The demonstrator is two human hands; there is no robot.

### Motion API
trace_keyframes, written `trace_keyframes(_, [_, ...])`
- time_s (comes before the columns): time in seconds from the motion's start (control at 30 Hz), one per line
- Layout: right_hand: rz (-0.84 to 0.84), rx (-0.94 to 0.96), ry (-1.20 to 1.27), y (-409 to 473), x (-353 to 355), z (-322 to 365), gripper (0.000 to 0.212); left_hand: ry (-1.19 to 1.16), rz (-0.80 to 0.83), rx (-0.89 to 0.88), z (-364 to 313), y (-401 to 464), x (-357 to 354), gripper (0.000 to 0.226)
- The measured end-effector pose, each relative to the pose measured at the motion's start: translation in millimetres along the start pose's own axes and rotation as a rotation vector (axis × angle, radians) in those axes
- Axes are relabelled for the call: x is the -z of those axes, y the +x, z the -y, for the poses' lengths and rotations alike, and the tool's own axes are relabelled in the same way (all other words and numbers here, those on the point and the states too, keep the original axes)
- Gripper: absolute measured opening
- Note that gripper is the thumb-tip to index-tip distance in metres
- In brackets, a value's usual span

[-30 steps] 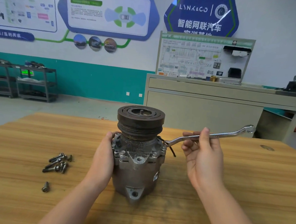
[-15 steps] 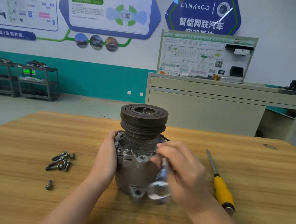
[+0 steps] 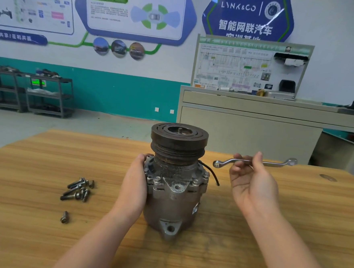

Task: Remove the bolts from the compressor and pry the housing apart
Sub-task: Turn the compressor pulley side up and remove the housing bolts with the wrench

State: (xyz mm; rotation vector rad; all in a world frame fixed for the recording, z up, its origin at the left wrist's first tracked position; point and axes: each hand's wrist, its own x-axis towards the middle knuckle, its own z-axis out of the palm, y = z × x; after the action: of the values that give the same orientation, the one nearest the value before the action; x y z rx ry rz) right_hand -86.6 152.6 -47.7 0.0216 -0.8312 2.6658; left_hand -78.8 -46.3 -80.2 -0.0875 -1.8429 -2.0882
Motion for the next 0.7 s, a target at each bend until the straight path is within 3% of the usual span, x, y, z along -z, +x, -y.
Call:
trace_keyframes(0.17, [0.088,0.265,-0.245,-20,-1,-7,0.024,0.000,-0.025,0.008,1,0,0,0.065])
trace_keyframes(0.27, [0.225,0.546,-0.503,-32,0,-10,0.028,0.008,-0.024,0.013,-1,0,-1,0.066])
trace_keyframes(0.37, [0.549,0.917,-0.794,-43,4,-13,0.018,0.033,-0.023,0.003,1,2,0,0.066])
trace_keyframes(0.47, [0.860,1.129,-0.999,-50,8,-23,0.009,0.051,-0.038,-0.013,6,3,2,0.057])
trace_keyframes(0.6, [0.788,1.290,-1.098,-49,9,-26,0.015,0.063,-0.049,-0.017,8,4,3,0.048])
trace_keyframes(0.63, [0.719,1.270,-1.055,-49,9,-26,0.019,0.063,-0.049,-0.006,7,5,3,0.049])
trace_keyframes(0.7, [0.533,1.049,-0.837,-49,7,-24,0.023,0.060,-0.035,0.012,5,4,3,0.056])
